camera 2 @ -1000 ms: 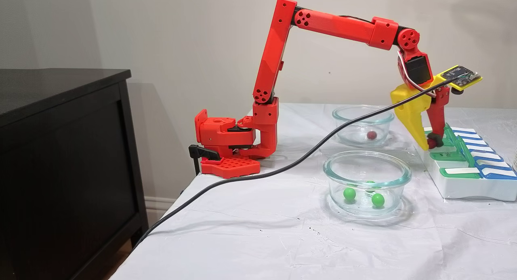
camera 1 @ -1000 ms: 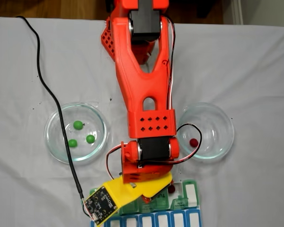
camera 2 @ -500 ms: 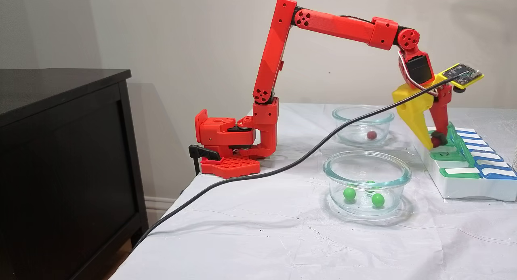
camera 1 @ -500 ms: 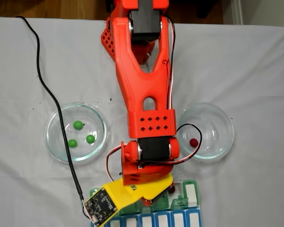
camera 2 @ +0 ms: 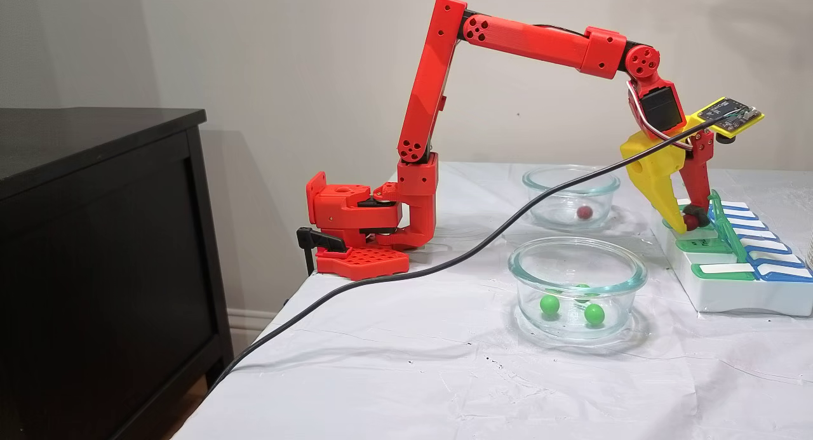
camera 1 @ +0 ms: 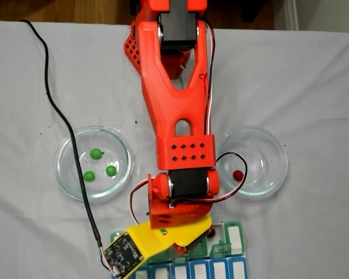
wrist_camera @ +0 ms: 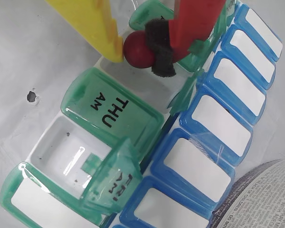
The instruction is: Sort medicines into box.
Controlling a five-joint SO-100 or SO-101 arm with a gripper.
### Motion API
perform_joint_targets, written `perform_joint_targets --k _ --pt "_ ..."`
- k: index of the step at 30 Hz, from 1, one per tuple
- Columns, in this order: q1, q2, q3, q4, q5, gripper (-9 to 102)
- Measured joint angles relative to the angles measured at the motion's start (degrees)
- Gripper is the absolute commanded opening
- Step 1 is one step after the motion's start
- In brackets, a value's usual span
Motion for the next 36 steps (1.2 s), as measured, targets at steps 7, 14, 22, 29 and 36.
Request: perform_joint_targets --k 7,14,22,29,36 --pt "0.0 0.0 0.0 0.4 0.0 22" --pt "-0.2 1.8 0.0 4.4 -1.0 0" --pt "-4.3 16.1 0.0 15.6 -0.6 0" --pt "-16.9 24.6 6.9 18.5 -2.9 0" --pt "-27.0 26.0 17.3 17.1 -8.7 0"
